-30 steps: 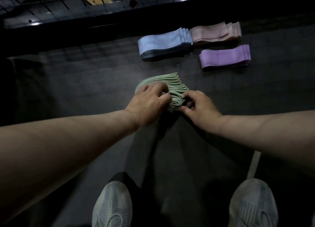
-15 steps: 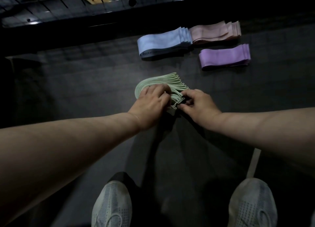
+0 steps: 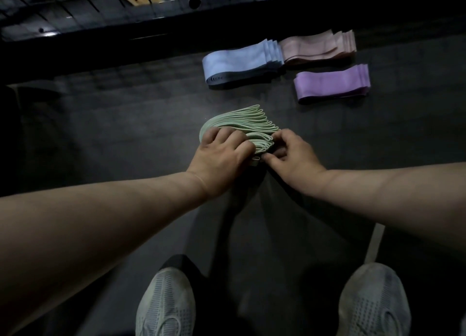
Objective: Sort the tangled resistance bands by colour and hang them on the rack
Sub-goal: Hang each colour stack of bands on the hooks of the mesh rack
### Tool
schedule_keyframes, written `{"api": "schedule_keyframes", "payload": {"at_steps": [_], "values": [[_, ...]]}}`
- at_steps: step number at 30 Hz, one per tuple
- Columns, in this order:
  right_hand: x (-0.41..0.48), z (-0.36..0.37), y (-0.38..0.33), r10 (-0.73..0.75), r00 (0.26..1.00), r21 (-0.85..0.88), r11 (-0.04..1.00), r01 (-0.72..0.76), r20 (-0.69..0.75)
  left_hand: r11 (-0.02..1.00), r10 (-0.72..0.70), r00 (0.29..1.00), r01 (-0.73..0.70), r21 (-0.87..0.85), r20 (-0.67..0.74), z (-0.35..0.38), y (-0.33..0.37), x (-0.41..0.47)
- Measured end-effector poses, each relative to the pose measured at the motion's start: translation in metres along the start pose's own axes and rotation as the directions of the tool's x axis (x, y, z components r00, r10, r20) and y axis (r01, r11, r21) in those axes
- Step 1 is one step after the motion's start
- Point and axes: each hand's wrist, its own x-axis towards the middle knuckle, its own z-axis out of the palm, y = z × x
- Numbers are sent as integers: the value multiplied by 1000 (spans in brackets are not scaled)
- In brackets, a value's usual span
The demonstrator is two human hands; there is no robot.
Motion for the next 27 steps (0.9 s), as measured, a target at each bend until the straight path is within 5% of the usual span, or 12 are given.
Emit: {"api": "schedule_keyframes", "payload": {"at_steps": [9, 20, 27], "values": [[-7, -8, -9, -47, 971, -190, 977, 93, 233, 996, -6, 981, 24, -90, 196, -7, 0, 9], [-4, -7, -14, -120, 974, -239, 957, 164, 191, 978, -107, 959, 149, -146, 264, -10, -12, 0], [-8, -7, -15, -81, 963, -278, 948, 154, 258, 989, -66, 946, 105, -108, 317, -14, -22, 1]]}}
